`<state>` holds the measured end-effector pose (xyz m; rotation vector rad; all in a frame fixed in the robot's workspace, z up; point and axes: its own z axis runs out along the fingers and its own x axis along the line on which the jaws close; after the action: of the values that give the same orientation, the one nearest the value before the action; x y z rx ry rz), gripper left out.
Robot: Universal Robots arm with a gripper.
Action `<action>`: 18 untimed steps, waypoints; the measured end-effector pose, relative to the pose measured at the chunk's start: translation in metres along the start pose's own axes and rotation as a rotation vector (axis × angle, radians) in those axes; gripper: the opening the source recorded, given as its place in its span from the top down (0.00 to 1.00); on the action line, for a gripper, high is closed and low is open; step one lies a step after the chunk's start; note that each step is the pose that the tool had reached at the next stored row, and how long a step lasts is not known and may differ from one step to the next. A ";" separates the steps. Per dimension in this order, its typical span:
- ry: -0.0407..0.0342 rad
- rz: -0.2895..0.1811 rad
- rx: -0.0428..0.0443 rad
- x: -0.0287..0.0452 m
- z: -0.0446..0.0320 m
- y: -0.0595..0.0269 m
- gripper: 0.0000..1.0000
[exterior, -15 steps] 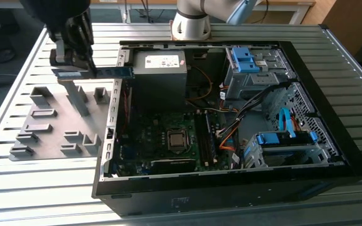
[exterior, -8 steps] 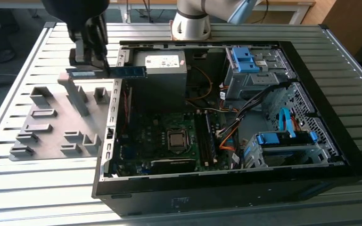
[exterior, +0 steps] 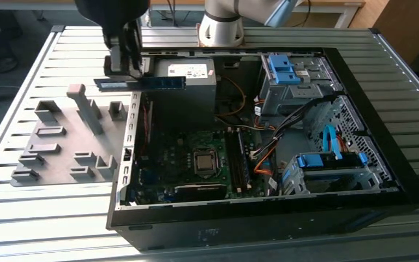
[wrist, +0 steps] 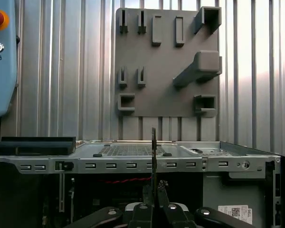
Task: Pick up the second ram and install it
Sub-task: 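Pick up the second ram and move it above second insertion slot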
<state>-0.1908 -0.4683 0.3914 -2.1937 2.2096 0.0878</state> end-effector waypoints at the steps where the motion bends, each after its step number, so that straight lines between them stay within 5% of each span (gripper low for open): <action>1: 0.0001 0.000 0.0000 0.0000 -0.0001 -0.0029 0.86; 10: 0.0000 0.000 0.0000 -0.0002 -0.0006 -0.0285 0.86; 18: 0.0000 0.000 0.0000 -0.0003 -0.0009 -0.0413 0.86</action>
<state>-0.1494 -0.4683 0.3915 -2.1936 2.2098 0.0878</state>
